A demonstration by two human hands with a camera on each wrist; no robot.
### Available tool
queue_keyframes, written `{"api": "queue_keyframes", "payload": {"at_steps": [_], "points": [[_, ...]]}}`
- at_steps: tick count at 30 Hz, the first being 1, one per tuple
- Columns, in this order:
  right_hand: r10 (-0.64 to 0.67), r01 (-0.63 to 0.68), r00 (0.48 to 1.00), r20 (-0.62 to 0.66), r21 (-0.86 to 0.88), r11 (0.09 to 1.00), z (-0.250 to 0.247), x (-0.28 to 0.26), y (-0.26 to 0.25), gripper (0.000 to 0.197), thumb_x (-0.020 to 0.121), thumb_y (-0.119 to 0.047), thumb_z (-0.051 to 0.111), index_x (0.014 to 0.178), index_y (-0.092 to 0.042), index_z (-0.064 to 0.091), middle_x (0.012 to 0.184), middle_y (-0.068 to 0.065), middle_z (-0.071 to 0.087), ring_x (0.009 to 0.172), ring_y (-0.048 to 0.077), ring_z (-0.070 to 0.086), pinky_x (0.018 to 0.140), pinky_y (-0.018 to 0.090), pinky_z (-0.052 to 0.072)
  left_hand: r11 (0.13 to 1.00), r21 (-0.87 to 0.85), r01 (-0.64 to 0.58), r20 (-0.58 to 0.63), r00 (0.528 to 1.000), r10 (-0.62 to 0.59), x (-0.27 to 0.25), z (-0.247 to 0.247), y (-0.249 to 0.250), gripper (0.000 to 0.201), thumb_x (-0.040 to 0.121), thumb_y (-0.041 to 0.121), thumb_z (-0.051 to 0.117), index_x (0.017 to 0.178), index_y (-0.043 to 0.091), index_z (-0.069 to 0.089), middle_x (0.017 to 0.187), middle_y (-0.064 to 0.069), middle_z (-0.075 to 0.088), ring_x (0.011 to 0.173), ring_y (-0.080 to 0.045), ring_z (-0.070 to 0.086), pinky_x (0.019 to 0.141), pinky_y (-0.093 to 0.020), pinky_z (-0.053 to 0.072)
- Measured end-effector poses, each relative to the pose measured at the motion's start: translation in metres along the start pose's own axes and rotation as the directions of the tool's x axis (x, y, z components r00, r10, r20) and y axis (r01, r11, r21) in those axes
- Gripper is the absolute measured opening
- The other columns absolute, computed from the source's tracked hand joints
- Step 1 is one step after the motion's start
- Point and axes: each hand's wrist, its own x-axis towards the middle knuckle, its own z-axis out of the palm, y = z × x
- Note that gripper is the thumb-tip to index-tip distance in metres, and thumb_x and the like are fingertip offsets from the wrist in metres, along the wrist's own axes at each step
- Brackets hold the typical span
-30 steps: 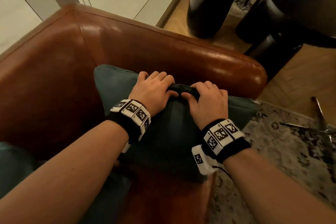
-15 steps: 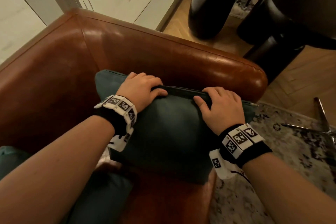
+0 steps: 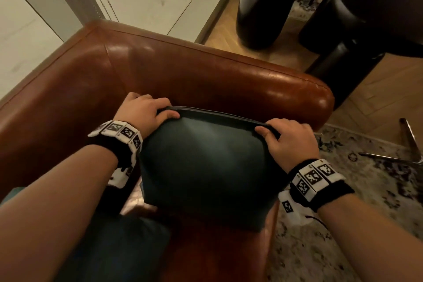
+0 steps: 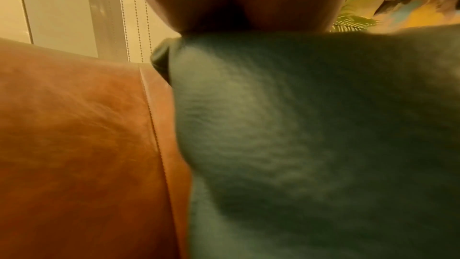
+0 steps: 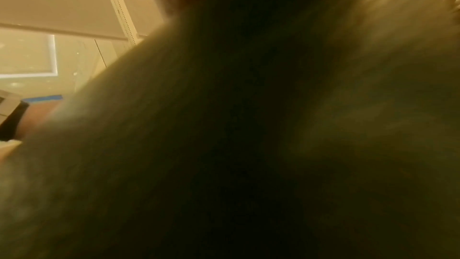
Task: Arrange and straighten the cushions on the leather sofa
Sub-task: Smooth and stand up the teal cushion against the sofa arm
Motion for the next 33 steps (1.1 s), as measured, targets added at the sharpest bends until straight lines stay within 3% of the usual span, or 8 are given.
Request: {"api": "queue_keyframes", "payload": {"at_steps": [4,11,16,21,24,27,30,33], "points": [[0.054,-0.049,0.997,0.047,-0.093,0.994,-0.006,-0.013,0.024,0.052,0.094,-0.065,0.031,0.105,-0.025,0.063,0.095,-0.006,0.067,0.093,0.021,0.060,0.081,0.038,0.039,0.994,0.048,0.097,-0.013,0.995,-0.096,-0.010,0.000,-0.033,0.038,0.092,0.061,0.037,0.112,0.036,0.057,0.124,0.007,0.059,0.121,-0.027,0.045,0.098,-0.049,0.028],[-0.100,0.092,0.977,-0.186,-0.054,0.994,-0.003,-0.005,0.036,0.052,0.095,-0.058,0.035,0.075,-0.014,0.055,0.067,-0.002,0.052,0.056,0.022,0.053,0.056,0.027,0.031,0.912,-0.348,0.216,-0.030,0.970,-0.241,-0.006,0.007,-0.029,0.012,0.098,0.022,0.049,0.090,0.015,0.045,0.096,-0.006,0.048,0.101,-0.039,0.053,0.084,-0.042,0.039],[0.016,0.001,0.995,-0.096,0.174,0.985,0.005,-0.019,0.053,0.060,0.094,-0.066,0.027,0.087,-0.015,0.058,0.083,-0.001,0.052,0.080,0.019,0.050,0.072,0.033,0.040,0.839,-0.497,0.220,-0.093,0.948,-0.304,-0.011,0.015,-0.037,0.020,0.097,0.006,0.047,0.112,0.006,0.059,0.114,-0.018,0.057,0.113,-0.036,0.051,0.096,-0.035,0.036],[0.156,-0.139,0.986,-0.062,0.217,0.966,-0.006,-0.025,0.055,0.043,0.094,-0.053,0.043,0.085,-0.013,0.056,0.081,0.001,0.053,0.080,0.022,0.051,0.071,0.031,0.035,0.743,-0.629,0.230,-0.150,0.901,-0.406,-0.016,0.013,-0.031,0.023,0.094,0.008,0.052,0.114,0.010,0.064,0.113,-0.014,0.064,0.108,-0.028,0.056,0.089,-0.025,0.036],[0.450,-0.353,0.893,-0.013,0.600,0.718,-0.005,-0.034,0.048,0.027,0.094,-0.049,0.054,0.101,-0.023,0.058,0.088,-0.007,0.059,0.080,0.007,0.055,0.075,0.027,0.040,0.535,-0.779,0.328,-0.110,0.769,-0.630,-0.027,0.019,-0.018,0.040,0.097,0.029,0.052,0.135,0.015,0.049,0.131,-0.010,0.058,0.123,-0.029,0.052,0.100,-0.031,0.036],[0.615,-0.495,0.744,0.261,0.834,0.245,0.015,-0.065,0.041,0.078,0.068,-0.081,0.058,0.126,-0.029,0.054,0.120,-0.005,0.063,0.107,0.013,0.060,0.091,0.038,0.050,0.311,-0.854,0.416,0.084,0.702,-0.708,-0.048,0.040,0.007,0.053,0.102,0.045,0.034,0.145,0.016,0.038,0.145,-0.010,0.048,0.134,-0.029,0.043,0.104,-0.029,0.030],[0.597,-0.512,0.769,0.230,0.781,0.358,0.029,-0.081,0.025,0.061,0.087,-0.061,0.055,0.134,-0.023,0.053,0.127,-0.004,0.062,0.115,0.015,0.059,0.101,0.035,0.047,0.290,-0.873,0.393,0.082,0.703,-0.707,-0.052,0.055,0.018,0.048,0.103,0.041,0.032,0.139,0.014,0.046,0.141,-0.007,0.052,0.131,-0.027,0.046,0.092,-0.022,0.029],[0.677,-0.485,0.729,0.103,0.775,0.405,0.020,-0.067,0.012,0.037,0.097,-0.039,0.054,0.124,-0.014,0.061,0.113,-0.003,0.065,0.102,0.012,0.060,0.077,0.005,0.045,0.332,-0.842,0.425,0.058,0.684,-0.727,-0.040,0.054,0.004,0.044,0.102,0.043,0.037,0.121,0.008,0.055,0.119,-0.012,0.061,0.118,-0.033,0.053,0.083,-0.029,0.032]]}}
